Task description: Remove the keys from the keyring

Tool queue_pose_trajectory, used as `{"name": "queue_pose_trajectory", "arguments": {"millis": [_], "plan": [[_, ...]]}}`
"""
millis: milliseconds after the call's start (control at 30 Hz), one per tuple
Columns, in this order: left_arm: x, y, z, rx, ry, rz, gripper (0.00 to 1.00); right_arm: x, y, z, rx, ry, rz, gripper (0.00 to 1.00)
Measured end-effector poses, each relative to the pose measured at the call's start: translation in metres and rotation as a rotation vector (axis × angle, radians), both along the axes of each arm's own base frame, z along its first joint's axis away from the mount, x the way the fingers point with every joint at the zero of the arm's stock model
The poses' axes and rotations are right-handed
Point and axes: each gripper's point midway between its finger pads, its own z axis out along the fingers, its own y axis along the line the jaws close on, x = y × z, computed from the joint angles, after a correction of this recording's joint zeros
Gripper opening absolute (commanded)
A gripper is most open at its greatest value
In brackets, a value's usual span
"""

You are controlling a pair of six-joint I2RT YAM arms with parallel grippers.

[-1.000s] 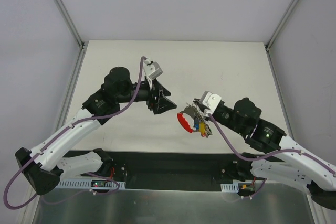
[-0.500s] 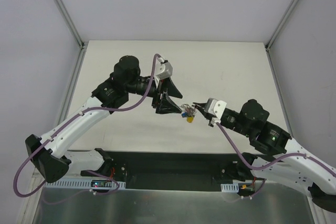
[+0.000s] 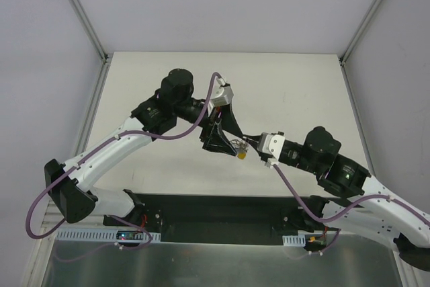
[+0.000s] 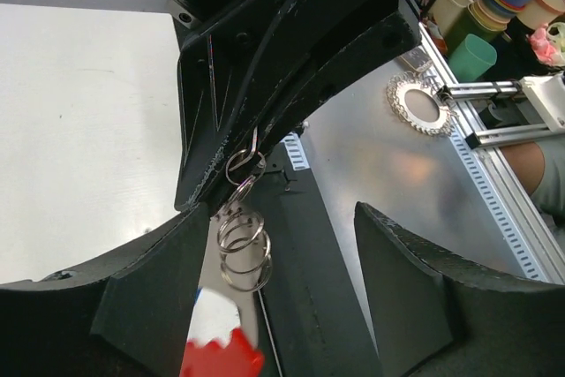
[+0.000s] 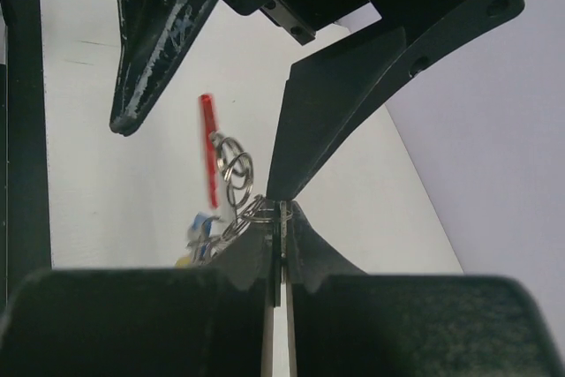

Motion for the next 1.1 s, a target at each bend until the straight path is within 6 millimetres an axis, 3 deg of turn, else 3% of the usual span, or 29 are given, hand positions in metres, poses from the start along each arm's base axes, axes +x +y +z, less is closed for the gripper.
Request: {"name": "queue_pose_trajectory", "arguments": {"millis": [133,433,1100], "plan": [[0.002,-0.003,-0.001,0.0,-0.011,0.022,0.58,0.004,0.0,-0.001,-0.006,-0.006,-0.016,0.01],[0.014,-0.006,-0.009,-0.003,-0.026,0.118,0.55,0.016,0.003,-0.006,-0.035,-0.018,-0.059,0.01],[0.022,-0.008,0.014,-0.155,0.009,0.236,0.56,0.036,0.001,0.018,0.002,-0.065,-0.063,0.01]]}}
